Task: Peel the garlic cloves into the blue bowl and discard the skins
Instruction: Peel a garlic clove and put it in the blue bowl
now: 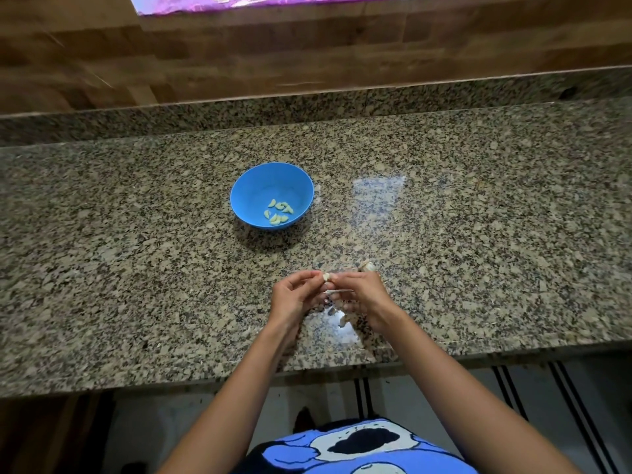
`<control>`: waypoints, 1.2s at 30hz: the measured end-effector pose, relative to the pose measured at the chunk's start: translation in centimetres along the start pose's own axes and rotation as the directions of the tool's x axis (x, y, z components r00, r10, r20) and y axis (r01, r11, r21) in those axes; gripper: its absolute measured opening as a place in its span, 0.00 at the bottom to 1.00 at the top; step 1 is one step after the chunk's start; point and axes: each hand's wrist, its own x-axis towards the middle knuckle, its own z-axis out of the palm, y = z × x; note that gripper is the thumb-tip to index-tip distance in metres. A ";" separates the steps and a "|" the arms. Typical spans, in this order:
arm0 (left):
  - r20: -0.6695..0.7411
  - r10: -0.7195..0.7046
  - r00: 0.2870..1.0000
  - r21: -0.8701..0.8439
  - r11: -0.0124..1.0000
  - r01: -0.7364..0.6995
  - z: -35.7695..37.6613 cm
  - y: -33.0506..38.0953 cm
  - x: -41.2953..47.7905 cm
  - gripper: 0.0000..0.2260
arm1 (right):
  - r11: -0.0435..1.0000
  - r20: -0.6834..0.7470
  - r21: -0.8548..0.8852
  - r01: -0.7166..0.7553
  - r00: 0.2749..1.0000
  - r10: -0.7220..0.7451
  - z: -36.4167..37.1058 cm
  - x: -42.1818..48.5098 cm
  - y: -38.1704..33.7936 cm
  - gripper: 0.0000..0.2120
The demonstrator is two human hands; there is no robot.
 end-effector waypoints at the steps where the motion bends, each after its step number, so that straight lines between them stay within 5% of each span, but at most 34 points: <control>1: 0.001 0.013 1.000 0.027 1.000 -0.014 -0.1 0.0 0.0 0.06 | 1.000 -0.024 -0.024 0.005 1.000 -0.005 0.0 0.1 0.2 0.05; 5: 0.010 0.164 0.986 0.412 0.898 -0.153 -0.6 -0.1 0.7 0.09 | 0.861 -0.177 -0.484 0.153 0.947 -0.268 0.3 0.8 1.3 0.04; 8: 0.012 0.246 0.969 0.536 0.817 -0.213 -0.6 -0.3 0.8 0.11 | 0.871 -0.222 -0.470 0.146 0.935 -0.277 0.5 0.7 1.4 0.04; 14: 0.021 0.257 0.966 0.467 0.852 -0.237 0.6 -0.2 0.1 0.13 | 0.901 -0.197 -0.411 0.140 0.951 -0.237 0.8 0.3 1.1 0.06; 17: -0.023 0.169 0.985 0.306 0.939 -0.154 0.4 0.2 0.2 0.14 | 0.990 -0.137 -0.134 0.037 0.989 -0.056 0.6 0.0 0.3 0.07; 21: 0.002 0.077 0.997 0.121 0.990 -0.076 0.0 0.5 0.2 0.14 | 0.973 -0.050 0.152 -0.173 0.982 0.183 0.3 -0.1 -0.4 0.04; 26: -0.149 0.118 0.982 0.089 0.990 -0.105 -1.3 0.6 0.9 0.12 | 0.986 -0.111 0.116 -0.118 0.985 0.131 0.2 -0.1 0.0 0.05; 28: -0.274 0.294 0.916 0.378 0.908 -0.179 -2.8 1.0 1.7 0.10 | 0.998 -0.181 0.030 -0.051 0.982 0.056 -0.5 -0.1 0.4 0.07; 31: -0.190 0.454 0.870 0.761 0.628 -0.162 -4.6 1.4 2.4 0.10 | 0.999 -0.228 -0.028 -0.022 0.973 0.015 -1.4 -0.2 0.8 0.07; 36: 0.085 0.582 0.809 0.883 0.332 -0.331 -2.3 0.3 1.9 0.13 | 1.000 -0.264 -0.005 -0.008 0.964 0.006 -2.0 -0.4 1.7 0.05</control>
